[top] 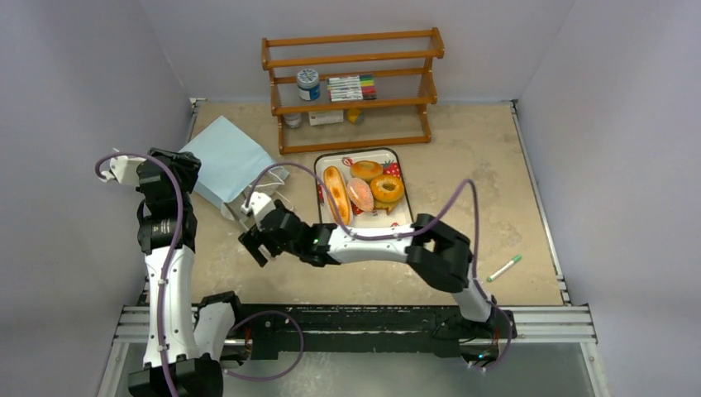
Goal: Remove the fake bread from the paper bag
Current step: Pick up the clamp from the paper bag.
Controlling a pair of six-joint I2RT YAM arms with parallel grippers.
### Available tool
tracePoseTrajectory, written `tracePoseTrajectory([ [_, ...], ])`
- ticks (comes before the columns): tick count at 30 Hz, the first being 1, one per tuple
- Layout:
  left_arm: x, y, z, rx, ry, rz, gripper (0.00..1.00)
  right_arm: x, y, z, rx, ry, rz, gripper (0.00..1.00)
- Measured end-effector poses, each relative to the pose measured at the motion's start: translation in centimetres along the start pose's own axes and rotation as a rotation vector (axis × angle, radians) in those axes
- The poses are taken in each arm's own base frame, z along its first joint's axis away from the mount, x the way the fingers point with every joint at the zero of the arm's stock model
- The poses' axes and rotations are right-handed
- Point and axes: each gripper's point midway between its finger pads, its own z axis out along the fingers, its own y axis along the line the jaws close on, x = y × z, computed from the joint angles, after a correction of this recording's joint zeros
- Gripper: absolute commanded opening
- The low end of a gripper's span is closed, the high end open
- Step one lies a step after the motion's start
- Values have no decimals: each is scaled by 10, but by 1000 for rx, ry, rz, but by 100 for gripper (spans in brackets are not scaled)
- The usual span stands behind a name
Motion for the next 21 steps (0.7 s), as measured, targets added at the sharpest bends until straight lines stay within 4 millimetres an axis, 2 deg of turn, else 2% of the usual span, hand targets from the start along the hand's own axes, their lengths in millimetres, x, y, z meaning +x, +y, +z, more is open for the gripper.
tracePoseTrajectory([
  [1,1,2,0,-6,3,5,50,20,2,8,6,52,-16,93],
  [3,2,5,-1,-18,7,16,50,46,2,22,26,120,-30,93],
  [6,2,8,-2,-25,8,30,50,69,-6,36,68,177,-41,93],
  [13,0,8,-6,-19,-1,33,50,70,-14,61,130,181,-35,89],
  [21,8,19,-4,-44,12,45,50,76,-23,78,157,176,-57,81],
])
